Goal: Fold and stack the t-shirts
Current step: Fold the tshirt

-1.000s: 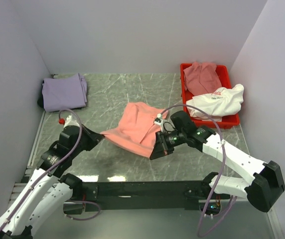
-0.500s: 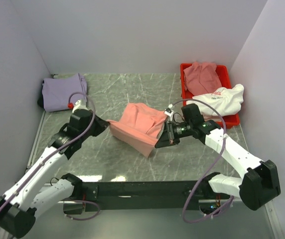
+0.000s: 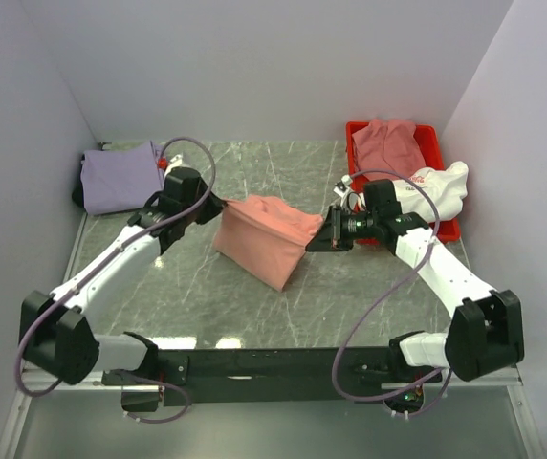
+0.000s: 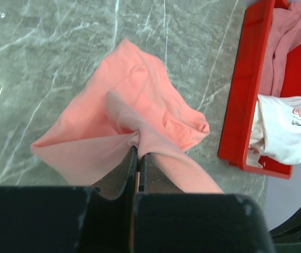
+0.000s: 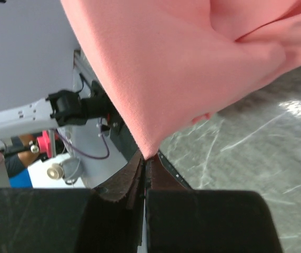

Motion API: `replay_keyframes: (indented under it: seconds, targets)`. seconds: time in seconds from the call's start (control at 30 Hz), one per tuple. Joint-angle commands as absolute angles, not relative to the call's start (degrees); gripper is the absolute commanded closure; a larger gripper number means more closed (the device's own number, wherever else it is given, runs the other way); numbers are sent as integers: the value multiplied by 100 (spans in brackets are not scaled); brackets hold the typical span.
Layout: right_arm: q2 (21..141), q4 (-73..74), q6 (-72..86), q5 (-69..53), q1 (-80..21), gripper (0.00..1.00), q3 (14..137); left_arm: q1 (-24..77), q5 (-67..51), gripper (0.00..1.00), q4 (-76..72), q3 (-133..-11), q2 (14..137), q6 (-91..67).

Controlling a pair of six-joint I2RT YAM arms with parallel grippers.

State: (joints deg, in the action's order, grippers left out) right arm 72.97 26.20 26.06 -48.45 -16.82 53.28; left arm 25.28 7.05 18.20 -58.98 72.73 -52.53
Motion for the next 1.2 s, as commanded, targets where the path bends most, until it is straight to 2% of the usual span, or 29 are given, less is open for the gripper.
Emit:
replay_keyframes:
  seconds: [0.0, 0.33, 0.73, 0.83, 0.93, 0.97, 1.03, 1.07, 1.13, 1.17]
  targets:
    - [7549, 2716, 2558, -4666, -1390, 100, 5519, 2259, 1187, 99, 1371, -6389, 7671, -4931]
    - [8471, 2180, 2716, -5036, -1029, 100, 5765, 2171, 967, 99, 1142, -7240, 8920, -4773]
    - [9676, 1741, 2918, -4317, -774, 100, 6354, 2127, 914, 99, 1547, -8498, 10801, -4694]
    - [9983, 1635, 2953, -4166, -703, 98, 6565, 2109, 844, 95, 1625, -8726, 11135, -4632]
    - [10291, 1775, 2822, -4201, -668, 77, 6916, 2092, 765, 81, 1687, -8868, 11311, -4571]
    - [10301, 1749, 2795, -4314, -668, 65, 7004, 2092, 739, 64, 1670, -8851, 11294, -4553]
    - [10196, 1688, 2795, -4490, -668, 51, 7057, 2092, 730, 44, 1583, -8746, 11154, -4527]
    - [10143, 1731, 2769, -4543, -677, 47, 7119, 2092, 712, 29, 1547, -8684, 10997, -4544]
    - [9863, 1801, 2716, -4518, -747, 46, 7145, 2092, 695, 8, 1468, -8492, 10803, -4544]
    - [9757, 1837, 2707, -4509, -773, 45, 7102, 2092, 660, 1, 1433, -8421, 10706, -4553]
